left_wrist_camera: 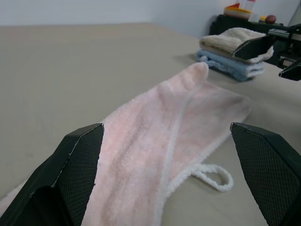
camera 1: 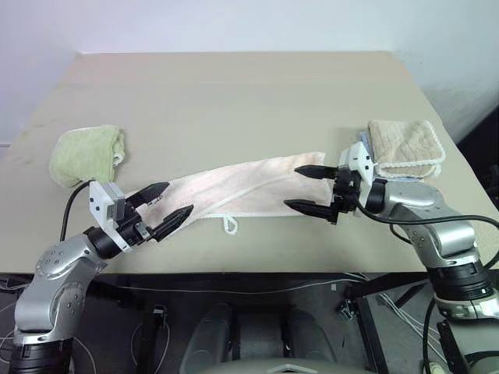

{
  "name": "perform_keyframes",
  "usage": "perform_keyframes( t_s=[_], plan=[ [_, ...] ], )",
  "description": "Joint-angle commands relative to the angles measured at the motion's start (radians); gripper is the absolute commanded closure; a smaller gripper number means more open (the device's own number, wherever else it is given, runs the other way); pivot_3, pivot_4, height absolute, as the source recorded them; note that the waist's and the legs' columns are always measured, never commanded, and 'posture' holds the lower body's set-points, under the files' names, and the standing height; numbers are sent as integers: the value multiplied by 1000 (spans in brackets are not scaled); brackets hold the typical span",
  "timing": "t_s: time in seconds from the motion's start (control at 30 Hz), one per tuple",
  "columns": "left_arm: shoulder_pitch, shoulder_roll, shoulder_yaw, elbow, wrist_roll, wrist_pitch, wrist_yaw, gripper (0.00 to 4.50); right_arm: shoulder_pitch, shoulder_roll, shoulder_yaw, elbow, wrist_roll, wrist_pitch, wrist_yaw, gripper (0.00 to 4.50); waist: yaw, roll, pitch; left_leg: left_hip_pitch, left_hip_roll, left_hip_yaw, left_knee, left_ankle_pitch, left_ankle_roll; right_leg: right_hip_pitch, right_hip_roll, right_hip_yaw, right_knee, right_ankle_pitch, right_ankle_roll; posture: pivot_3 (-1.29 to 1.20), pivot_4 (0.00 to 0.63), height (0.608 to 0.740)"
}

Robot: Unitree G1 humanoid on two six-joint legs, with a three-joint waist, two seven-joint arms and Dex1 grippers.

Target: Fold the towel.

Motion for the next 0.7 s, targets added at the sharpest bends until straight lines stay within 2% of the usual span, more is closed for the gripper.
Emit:
perform_keyframes(
  t_s=[0.03,0.3,0.43,0.6,0.7],
  plan=[
    [16,0,26,-28,-2,-26,-6,0,-28,12,-4,8,-12,-27,15,10,0,0,0,0,0,0,0,0,0,0,0,0,0,0,0,0,150,740],
    [-13,-8,6,-26,-7,-31,-14,0,-86,43,2,94,-83,-14,-33,10,1,0,0,0,0,0,0,0,-1,-2,0,1,4,0,-1,0,150,740],
    [-62,-43,-46,-3,15,-44,-8,0,-163,33,7,209,-149,-13,-59,10,0,0,0,0,0,1,1,1,-1,-3,0,1,6,0,0,0,150,740],
    [-96,-78,-81,-14,25,-31,21,0,-281,80,9,422,-281,-136,-171,10,-6,0,0,0,-1,1,1,2,-2,-3,1,1,7,0,0,0,150,740],
    [-105,-79,-71,-13,19,-24,31,0,-332,66,33,529,-344,-231,-150,10,-7,0,0,0,-1,1,0,2,-2,-4,2,1,8,0,1,0,150,740]
  ],
)
